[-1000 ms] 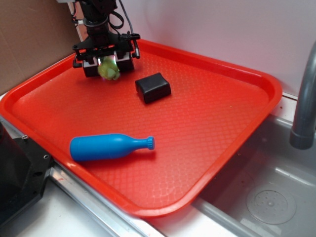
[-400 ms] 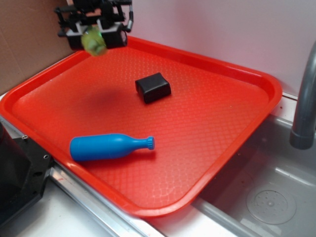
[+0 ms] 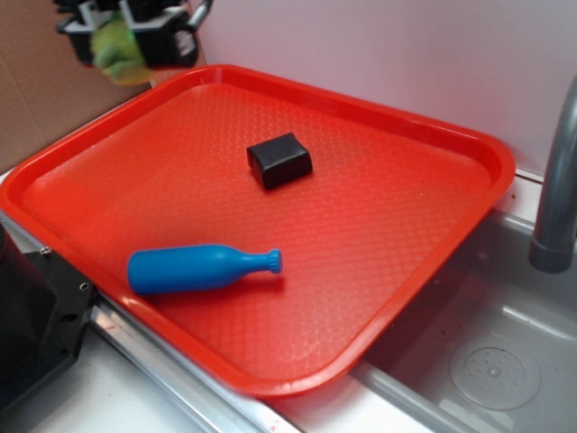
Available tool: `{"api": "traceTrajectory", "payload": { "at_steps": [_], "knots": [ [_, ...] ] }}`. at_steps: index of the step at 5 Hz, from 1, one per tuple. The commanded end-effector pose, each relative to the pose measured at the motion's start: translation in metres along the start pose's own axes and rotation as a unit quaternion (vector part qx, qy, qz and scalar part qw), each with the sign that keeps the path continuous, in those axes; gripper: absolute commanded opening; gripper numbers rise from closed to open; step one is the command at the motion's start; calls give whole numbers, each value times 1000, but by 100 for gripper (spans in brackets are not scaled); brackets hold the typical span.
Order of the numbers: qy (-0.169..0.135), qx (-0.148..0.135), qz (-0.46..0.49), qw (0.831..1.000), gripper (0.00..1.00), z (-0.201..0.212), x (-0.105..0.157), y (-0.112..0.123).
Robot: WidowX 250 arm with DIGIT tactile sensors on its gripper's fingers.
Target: Grab the green animal.
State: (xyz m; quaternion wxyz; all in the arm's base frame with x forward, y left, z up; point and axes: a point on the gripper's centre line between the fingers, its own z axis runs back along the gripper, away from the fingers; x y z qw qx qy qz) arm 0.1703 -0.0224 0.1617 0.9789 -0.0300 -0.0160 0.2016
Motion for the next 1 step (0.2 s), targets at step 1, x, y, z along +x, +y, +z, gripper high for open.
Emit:
{"api": "traceTrajectory", "payload": {
  "at_steps": [1],
  "knots": [
    [0, 6, 4, 1000, 0, 6, 4, 15]
  ]
}}
